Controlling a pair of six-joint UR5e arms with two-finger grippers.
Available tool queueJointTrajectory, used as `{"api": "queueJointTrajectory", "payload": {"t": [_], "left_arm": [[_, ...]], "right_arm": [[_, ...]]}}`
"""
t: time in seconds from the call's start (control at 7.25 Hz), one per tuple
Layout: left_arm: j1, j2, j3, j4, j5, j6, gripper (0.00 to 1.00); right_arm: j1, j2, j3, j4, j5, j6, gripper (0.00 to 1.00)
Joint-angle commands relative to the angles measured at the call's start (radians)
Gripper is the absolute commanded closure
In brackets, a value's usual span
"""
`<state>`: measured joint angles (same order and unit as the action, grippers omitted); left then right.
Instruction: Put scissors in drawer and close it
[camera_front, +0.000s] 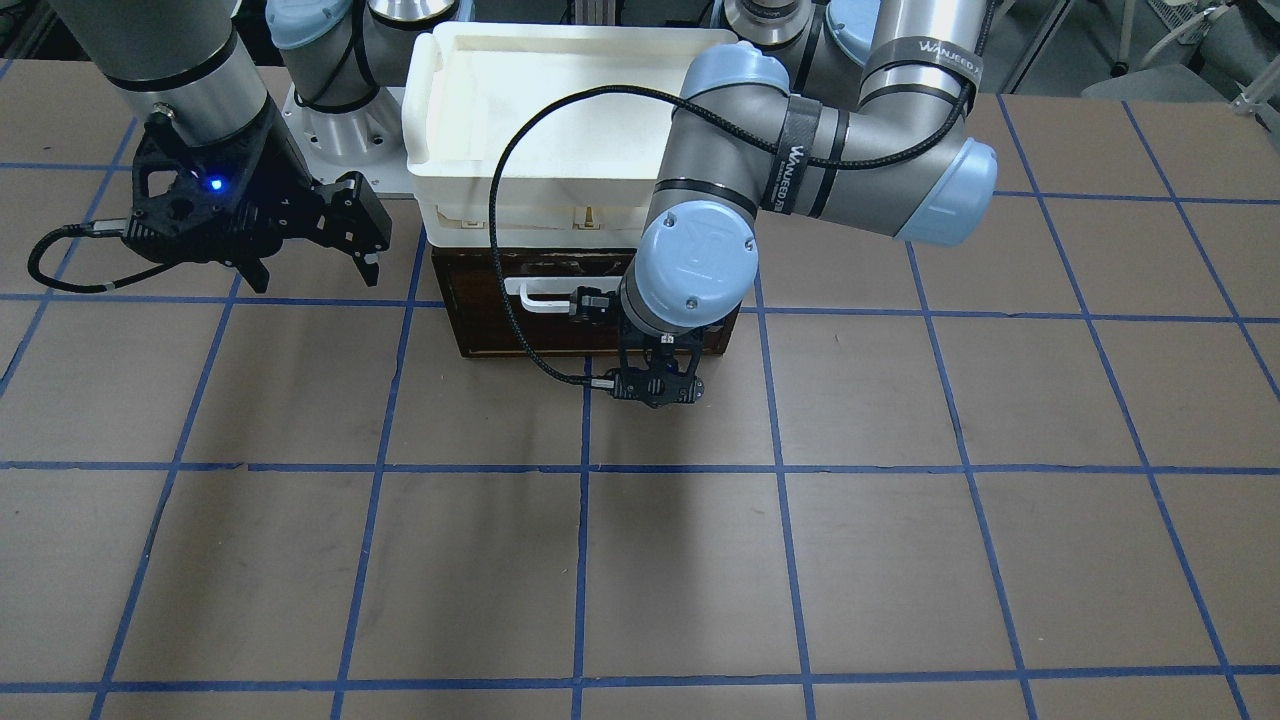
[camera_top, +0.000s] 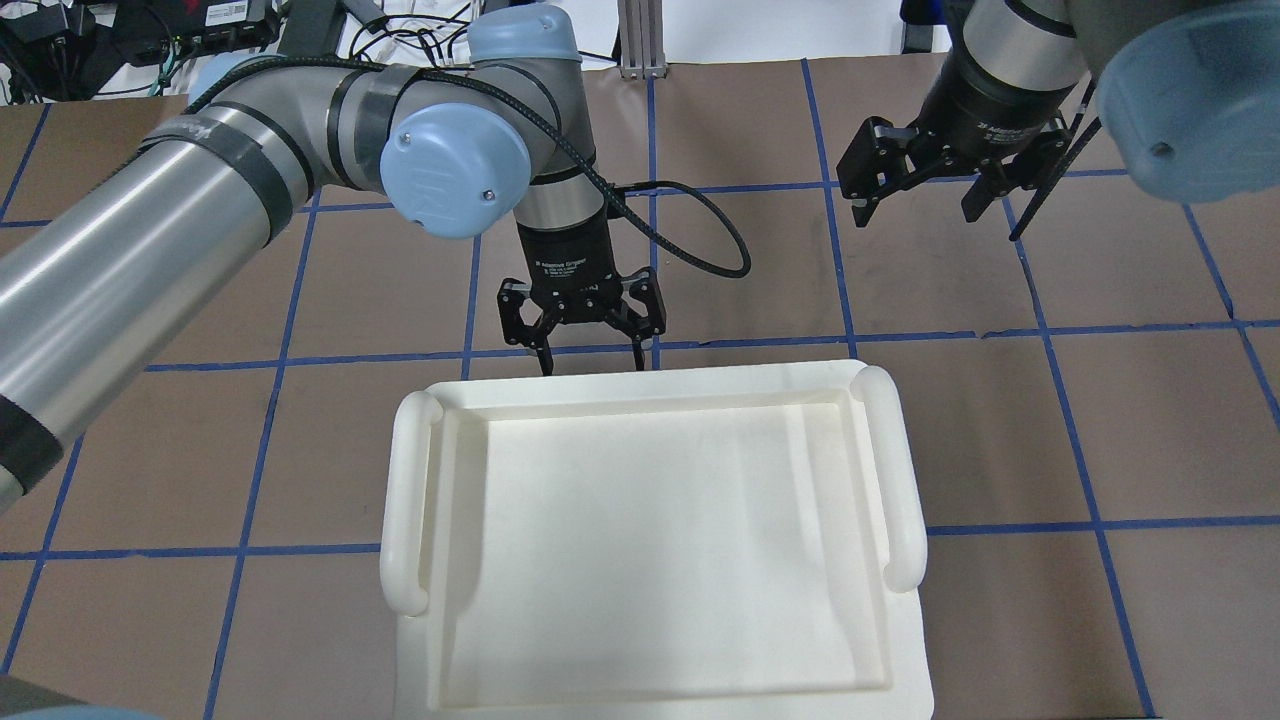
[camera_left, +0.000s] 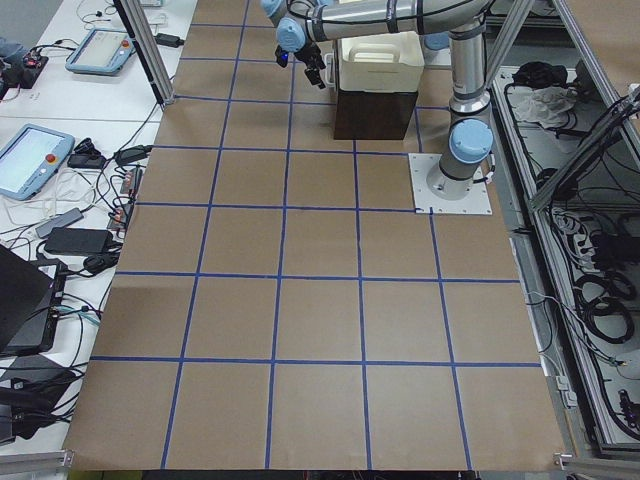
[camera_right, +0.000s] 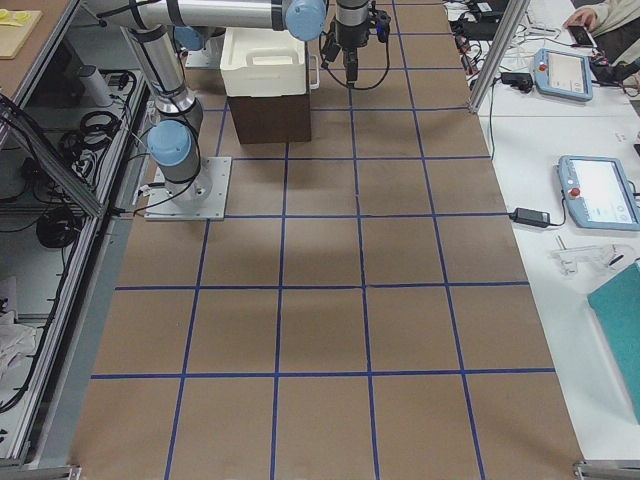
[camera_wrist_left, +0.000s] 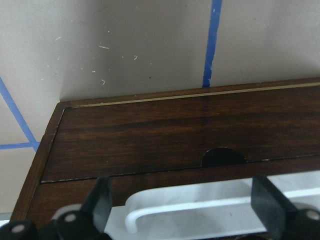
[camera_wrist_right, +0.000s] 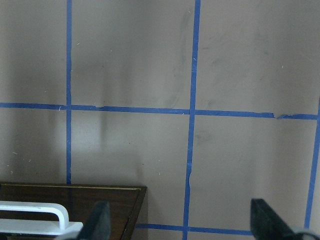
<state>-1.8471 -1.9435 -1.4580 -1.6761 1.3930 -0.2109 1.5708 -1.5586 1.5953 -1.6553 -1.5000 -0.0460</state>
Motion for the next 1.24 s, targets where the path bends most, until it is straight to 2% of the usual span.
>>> {"api": "queueJointTrajectory", "payload": {"t": [0.0,0.28,0.55,0.69,0.83,1.1], "left_arm": [[0.009,0.082,0.100,0.030,0.109,0.005,0.00],[0.014,0.248,0.099,0.001,0.132,0.010,0.00],[0.052,0.368,0.044,-0.047,0.245,0.043,0.02],[0.058,0.412,-0.008,-0.047,0.239,0.038,0.03],[0.072,0.444,-0.056,-0.034,0.238,0.047,0.02],[0.155,0.422,-0.038,0.036,0.171,0.062,0.00]], "right_arm": [[0.000,0.000,0.002,0.000,-0.002,0.000,0.00],[0.000,0.000,0.000,0.000,0.000,-0.002,0.00],[0.000,0.000,0.002,0.000,0.000,0.000,0.00],[0.000,0.000,0.002,0.000,0.000,0.000,0.00],[0.000,0.000,0.002,0.002,0.001,0.000,0.00],[0.000,0.000,0.002,0.000,0.001,0.002,0.00]]}}
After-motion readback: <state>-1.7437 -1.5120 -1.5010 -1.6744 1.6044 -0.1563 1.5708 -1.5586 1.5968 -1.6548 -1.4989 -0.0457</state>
